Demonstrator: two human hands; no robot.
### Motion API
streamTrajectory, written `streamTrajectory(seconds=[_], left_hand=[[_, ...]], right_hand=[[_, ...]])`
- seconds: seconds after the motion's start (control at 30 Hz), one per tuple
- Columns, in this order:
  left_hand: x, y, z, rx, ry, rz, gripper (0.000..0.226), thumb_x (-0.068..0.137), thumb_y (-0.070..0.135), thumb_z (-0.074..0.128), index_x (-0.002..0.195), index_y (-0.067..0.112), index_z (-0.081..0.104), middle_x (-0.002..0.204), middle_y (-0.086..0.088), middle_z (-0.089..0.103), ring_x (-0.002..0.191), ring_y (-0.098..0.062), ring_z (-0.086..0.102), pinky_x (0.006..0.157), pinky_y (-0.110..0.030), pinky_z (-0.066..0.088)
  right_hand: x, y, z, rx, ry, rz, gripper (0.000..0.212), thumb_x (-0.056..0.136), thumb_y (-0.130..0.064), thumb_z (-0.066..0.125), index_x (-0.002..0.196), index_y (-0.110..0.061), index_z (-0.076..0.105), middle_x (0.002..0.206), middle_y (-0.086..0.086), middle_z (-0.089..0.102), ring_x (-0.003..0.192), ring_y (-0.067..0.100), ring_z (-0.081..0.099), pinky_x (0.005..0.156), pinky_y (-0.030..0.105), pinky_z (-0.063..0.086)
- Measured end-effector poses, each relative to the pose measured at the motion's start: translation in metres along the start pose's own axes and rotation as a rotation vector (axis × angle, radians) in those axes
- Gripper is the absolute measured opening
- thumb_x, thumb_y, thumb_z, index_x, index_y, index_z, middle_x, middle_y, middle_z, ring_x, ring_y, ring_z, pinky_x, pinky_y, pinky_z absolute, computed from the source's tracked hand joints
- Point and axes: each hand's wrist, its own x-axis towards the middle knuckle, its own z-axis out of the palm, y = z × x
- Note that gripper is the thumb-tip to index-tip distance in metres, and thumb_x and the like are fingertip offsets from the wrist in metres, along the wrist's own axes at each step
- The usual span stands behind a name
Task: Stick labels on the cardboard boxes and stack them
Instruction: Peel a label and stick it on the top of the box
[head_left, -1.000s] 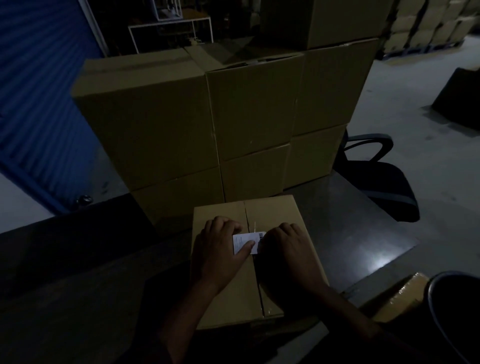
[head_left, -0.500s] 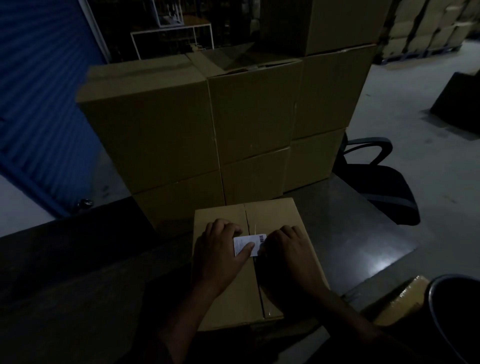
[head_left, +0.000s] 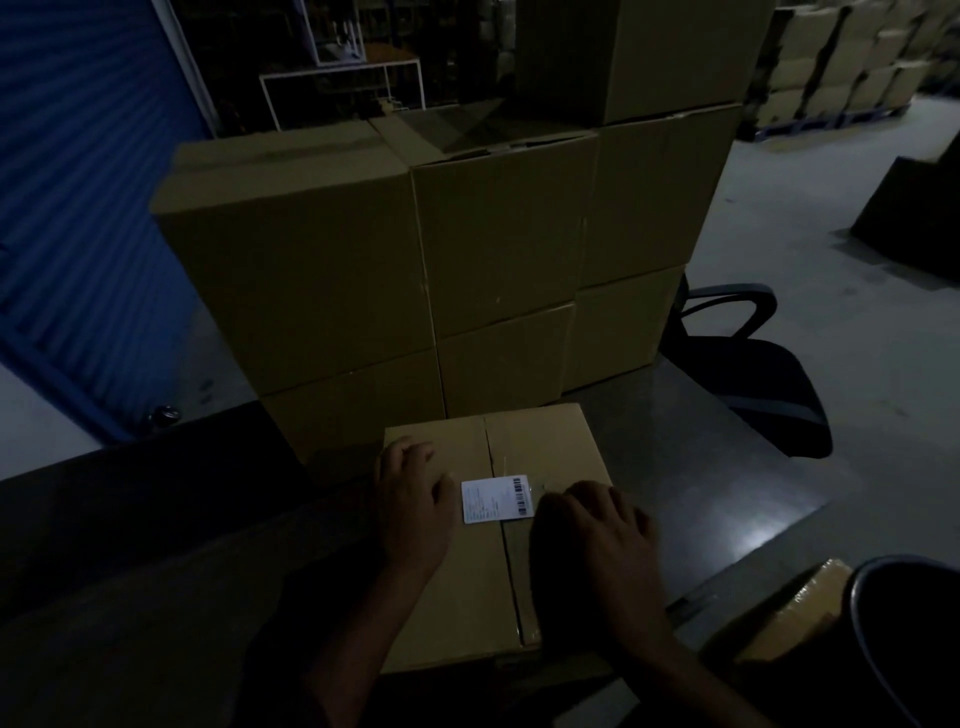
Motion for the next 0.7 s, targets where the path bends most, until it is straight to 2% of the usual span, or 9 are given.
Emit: streamTrajectory(seconds=[0.1, 0.17, 0.27, 0.33, 0.4, 0.47, 0.53, 0.6, 0.7], left_hand=[[0.004, -0.005, 0.001, -0.005, -0.037, -0.055, 0.039, 0.094, 0.023, 0.073, 0.131, 0.011, 0.064, 0.148, -0.01, 0.053, 0.144, -0.032, 0.043, 0.115, -0.053, 0.04], [0.004, -0.006, -0.003, 0.024, -0.055, -0.058, 0.046, 0.094, 0.027, 0.075, 0.136, 0.011, 0.063, 0.154, -0.01, 0.05, 0.149, -0.031, 0.037, 0.119, -0.051, 0.036], [-0.006, -0.01, -0.007, 0.085, -0.043, -0.084, 0.05, 0.094, 0.034, 0.076, 0.136, 0.012, 0.062, 0.156, -0.009, 0.049, 0.147, -0.031, 0.036, 0.116, -0.049, 0.037], [-0.022, -0.007, -0.007, 0.065, 0.037, -0.059, 0.046, 0.095, 0.027, 0.075, 0.135, 0.008, 0.062, 0.155, -0.012, 0.049, 0.147, -0.033, 0.036, 0.116, -0.053, 0.038], [-0.042, 0.004, -0.005, 0.057, 0.109, -0.028, 0.047, 0.093, 0.012, 0.071, 0.138, 0.005, 0.059, 0.159, -0.014, 0.045, 0.153, -0.034, 0.03, 0.121, -0.057, 0.034], [-0.061, 0.021, -0.001, 0.088, 0.122, -0.003, 0.055, 0.091, 0.004, 0.063, 0.144, 0.009, 0.054, 0.165, -0.012, 0.039, 0.159, -0.032, 0.022, 0.126, -0.058, 0.026], [-0.078, 0.042, 0.002, 0.099, 0.089, 0.01, 0.057, 0.089, 0.005, 0.057, 0.145, 0.015, 0.053, 0.166, -0.011, 0.039, 0.16, -0.033, 0.023, 0.124, -0.065, 0.027], [-0.093, 0.063, 0.008, 0.096, 0.019, 0.022, 0.059, 0.084, 0.014, 0.058, 0.143, 0.018, 0.057, 0.163, -0.012, 0.045, 0.155, -0.038, 0.035, 0.116, -0.068, 0.038], [-0.114, 0.086, 0.009, 0.035, -0.105, 0.021, 0.06, 0.09, 0.037, 0.042, 0.147, 0.024, 0.058, 0.162, -0.006, 0.046, 0.15, -0.031, 0.041, 0.117, -0.056, 0.041]], right_hand=[[-0.004, 0.002, 0.005, -0.023, -0.021, -0.035, 0.065, 0.074, -0.04, 0.082, 0.134, -0.027, 0.059, 0.138, 0.001, 0.056, 0.131, 0.025, 0.051, 0.107, 0.049, 0.038], [0.007, 0.006, 0.008, -0.053, -0.066, -0.048, 0.069, 0.077, -0.043, 0.079, 0.14, -0.025, 0.056, 0.145, 0.003, 0.053, 0.134, 0.026, 0.049, 0.11, 0.05, 0.037], [0.028, 0.018, 0.009, -0.091, -0.121, -0.094, 0.066, 0.084, -0.049, 0.064, 0.144, -0.024, 0.054, 0.15, 0.005, 0.05, 0.136, 0.027, 0.047, 0.114, 0.047, 0.033], [0.045, 0.025, 0.006, -0.063, -0.151, -0.136, 0.064, 0.086, -0.05, 0.057, 0.144, -0.023, 0.055, 0.149, 0.006, 0.051, 0.135, 0.029, 0.048, 0.114, 0.047, 0.032], [0.062, 0.031, 0.006, -0.051, -0.204, -0.177, 0.065, 0.091, -0.058, 0.039, 0.146, -0.027, 0.052, 0.153, 0.001, 0.048, 0.14, 0.025, 0.043, 0.118, 0.045, 0.025], [0.077, 0.032, 0.009, -0.042, -0.257, -0.198, 0.073, 0.089, -0.065, 0.022, 0.15, -0.033, 0.046, 0.158, -0.006, 0.04, 0.146, 0.017, 0.035, 0.121, 0.041, 0.014], [0.088, 0.03, 0.013, -0.008, -0.282, -0.19, 0.081, 0.085, -0.069, 0.013, 0.151, -0.034, 0.045, 0.161, -0.009, 0.036, 0.149, 0.014, 0.029, 0.122, 0.04, 0.01], [0.093, 0.024, 0.015, 0.013, -0.291, -0.18, 0.086, 0.081, -0.068, 0.012, 0.151, -0.031, 0.046, 0.161, -0.007, 0.036, 0.15, 0.016, 0.028, 0.122, 0.043, 0.012], [0.088, 0.018, 0.021, 0.077, -0.207, -0.151, 0.078, 0.078, -0.063, 0.033, 0.14, -0.023, 0.059, 0.148, 0.002, 0.052, 0.137, 0.026, 0.044, 0.115, 0.047, 0.032]])
